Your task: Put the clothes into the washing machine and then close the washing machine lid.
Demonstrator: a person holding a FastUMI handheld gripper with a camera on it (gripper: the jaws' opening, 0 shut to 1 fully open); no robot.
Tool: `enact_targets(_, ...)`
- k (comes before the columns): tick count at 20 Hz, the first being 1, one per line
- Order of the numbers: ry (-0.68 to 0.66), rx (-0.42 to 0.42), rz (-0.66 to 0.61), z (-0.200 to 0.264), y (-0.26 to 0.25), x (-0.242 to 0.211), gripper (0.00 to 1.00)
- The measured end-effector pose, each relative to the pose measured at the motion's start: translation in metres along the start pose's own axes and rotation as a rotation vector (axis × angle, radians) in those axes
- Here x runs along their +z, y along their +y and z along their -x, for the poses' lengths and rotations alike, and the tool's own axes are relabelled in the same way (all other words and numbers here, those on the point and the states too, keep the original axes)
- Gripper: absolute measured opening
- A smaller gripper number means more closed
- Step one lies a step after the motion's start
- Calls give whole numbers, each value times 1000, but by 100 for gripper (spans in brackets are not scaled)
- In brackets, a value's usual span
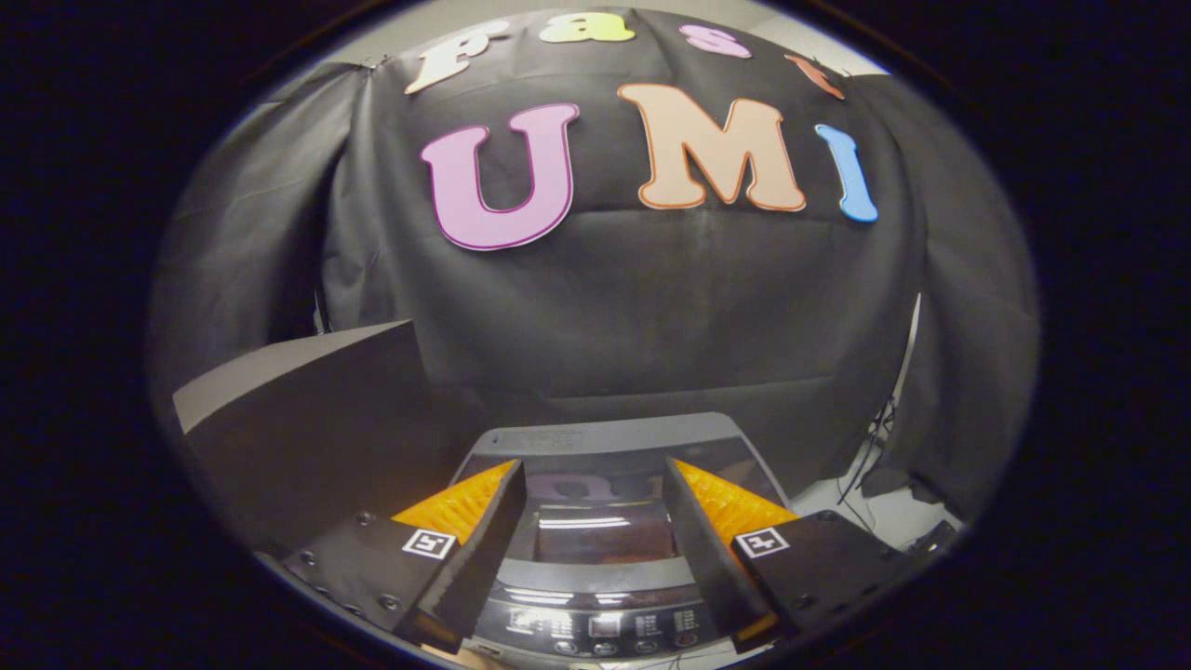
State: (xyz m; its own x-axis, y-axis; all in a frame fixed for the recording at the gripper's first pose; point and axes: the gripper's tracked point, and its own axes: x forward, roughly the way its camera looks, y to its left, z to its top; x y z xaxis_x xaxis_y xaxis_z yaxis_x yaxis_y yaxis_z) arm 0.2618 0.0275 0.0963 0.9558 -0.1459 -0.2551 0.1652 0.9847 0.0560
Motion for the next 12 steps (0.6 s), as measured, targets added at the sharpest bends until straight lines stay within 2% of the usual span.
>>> enact_targets(12, -251, -13, 180, 123, -80, -46, 94)
